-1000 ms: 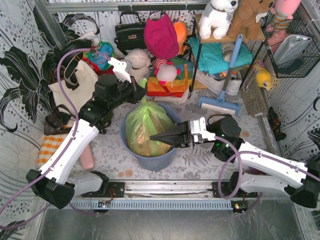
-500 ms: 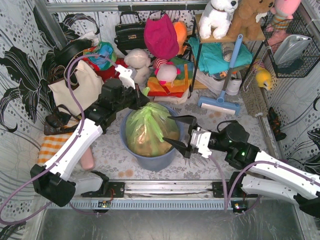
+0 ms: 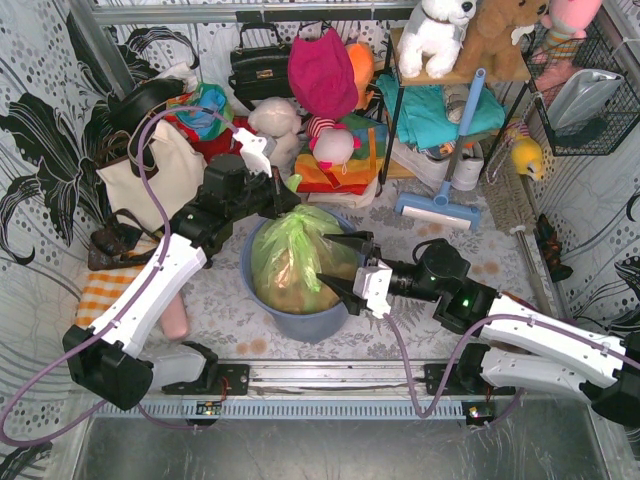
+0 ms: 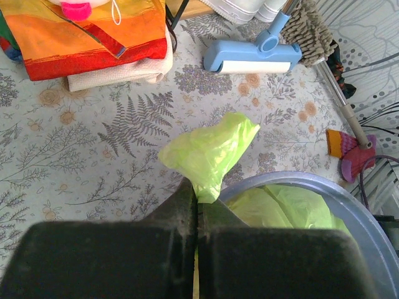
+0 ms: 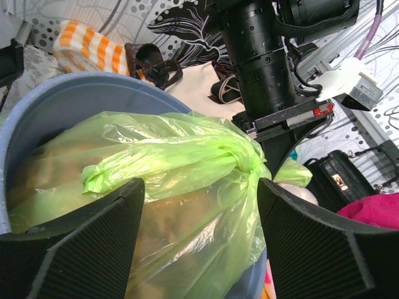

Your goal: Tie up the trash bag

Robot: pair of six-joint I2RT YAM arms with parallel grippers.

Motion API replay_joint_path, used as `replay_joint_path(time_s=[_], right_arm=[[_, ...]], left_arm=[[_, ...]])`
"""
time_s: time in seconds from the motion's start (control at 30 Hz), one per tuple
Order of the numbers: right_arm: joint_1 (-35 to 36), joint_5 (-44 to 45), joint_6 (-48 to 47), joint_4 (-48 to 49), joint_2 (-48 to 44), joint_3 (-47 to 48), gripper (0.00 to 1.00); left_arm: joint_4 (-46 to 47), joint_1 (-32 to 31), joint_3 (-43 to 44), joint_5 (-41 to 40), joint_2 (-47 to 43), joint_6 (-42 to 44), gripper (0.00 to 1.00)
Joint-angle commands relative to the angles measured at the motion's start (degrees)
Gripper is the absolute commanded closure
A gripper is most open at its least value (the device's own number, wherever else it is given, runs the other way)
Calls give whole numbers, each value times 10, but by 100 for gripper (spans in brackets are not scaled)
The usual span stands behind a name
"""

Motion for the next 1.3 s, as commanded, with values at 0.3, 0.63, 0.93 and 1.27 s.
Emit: replay_joint_path(time_s=[0.3,0.63,0.93,1.27], right_arm=[[0,43,-64,-72,-45,26,26],[1,34,-141,-254,-29,106,27],[1,3,-167,-203,32,121,26],[1,-67,-138,-79,83,143,32]], left_arm=[[-18,-1,21,28,6,12,100],[-20,-1,18,32,6,11,100],[-20,-2,19,39,1,8,100],[-20,-2,23,42,-5,5,100]])
